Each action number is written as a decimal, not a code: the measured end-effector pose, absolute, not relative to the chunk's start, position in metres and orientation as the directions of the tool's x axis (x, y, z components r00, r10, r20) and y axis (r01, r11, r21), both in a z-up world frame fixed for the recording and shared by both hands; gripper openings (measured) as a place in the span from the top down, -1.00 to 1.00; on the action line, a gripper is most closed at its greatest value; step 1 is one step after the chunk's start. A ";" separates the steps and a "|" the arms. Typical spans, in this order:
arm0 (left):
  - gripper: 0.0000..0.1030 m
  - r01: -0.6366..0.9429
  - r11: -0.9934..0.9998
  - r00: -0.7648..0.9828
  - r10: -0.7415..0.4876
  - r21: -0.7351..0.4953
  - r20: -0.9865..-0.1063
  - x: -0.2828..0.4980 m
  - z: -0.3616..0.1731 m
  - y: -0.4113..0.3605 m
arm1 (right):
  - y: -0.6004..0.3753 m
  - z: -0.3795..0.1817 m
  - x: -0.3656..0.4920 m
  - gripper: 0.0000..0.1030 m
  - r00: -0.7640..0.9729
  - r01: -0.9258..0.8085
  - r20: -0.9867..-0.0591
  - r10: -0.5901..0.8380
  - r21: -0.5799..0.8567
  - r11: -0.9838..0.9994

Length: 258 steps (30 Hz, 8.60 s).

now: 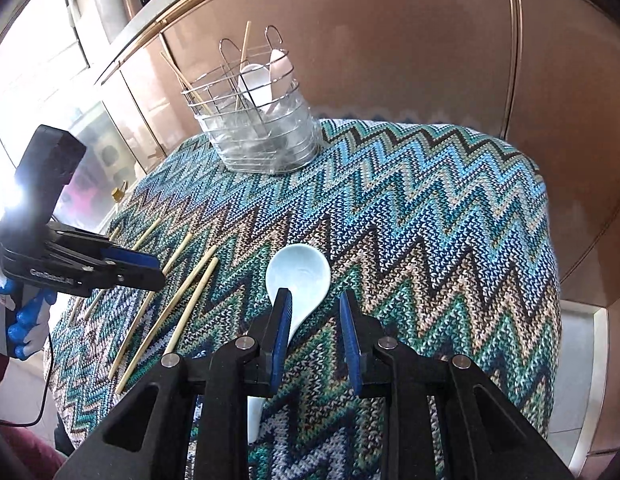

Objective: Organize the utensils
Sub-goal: 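Close the right tool on the light-blue spoon while the left tool grasps a chopstick, then carry the chopstick and light-blue spoon into the holder and open both tools, then pull both tools back from the holder toward the table, then lower the left tool onto a chopstick and close while the right tool grasps another, then carry both chopsticks into the holder and open both tools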

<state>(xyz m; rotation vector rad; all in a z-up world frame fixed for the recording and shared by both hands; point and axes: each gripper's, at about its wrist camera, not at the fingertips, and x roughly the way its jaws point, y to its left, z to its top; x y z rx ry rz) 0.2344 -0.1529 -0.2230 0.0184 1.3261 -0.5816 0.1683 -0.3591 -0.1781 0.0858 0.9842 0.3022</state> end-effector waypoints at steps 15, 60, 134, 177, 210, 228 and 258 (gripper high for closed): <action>0.83 0.390 0.881 0.058 -0.312 -0.266 -0.948 0.260 -0.257 -0.178 | -0.362 -0.203 0.201 0.52 0.394 -0.274 -0.828 0.399 0.309 0.911; 0.91 0.392 0.828 0.321 -0.532 -0.402 -0.783 0.204 -0.158 -0.115 | -0.323 -0.118 0.206 0.85 0.578 -0.276 -0.729 0.367 0.249 0.929; 0.08 0.135 0.991 0.954 -0.126 0.015 -0.273 0.109 -0.008 -0.045 | -0.253 -0.011 0.103 0.47 0.900 -0.128 -0.415 0.134 0.042 0.991; -0.05 0.126 0.989 0.834 -0.061 0.082 -0.548 0.135 -0.097 0.005 | -0.222 -0.092 0.116 0.47 0.714 -0.190 -0.679 0.171 0.047 0.981; 0.35 0.319 0.927 0.152 -0.257 -0.199 -0.954 0.274 -0.243 -0.044 | -0.221 -0.226 0.226 0.63 0.196 -0.225 -0.953 0.232 0.187 0.956; 0.91 0.305 0.936 0.165 -0.232 -0.174 -0.959 0.285 -0.259 -0.044 | -0.218 -0.237 0.251 0.85 0.156 -0.213 -0.966 0.205 0.170 0.962; 0.92 0.343 0.884 0.673 -0.467 -0.318 -0.574 0.227 -0.028 -0.039 | -0.236 -0.028 0.211 0.89 0.781 -0.271 -0.526 0.336 0.199 0.942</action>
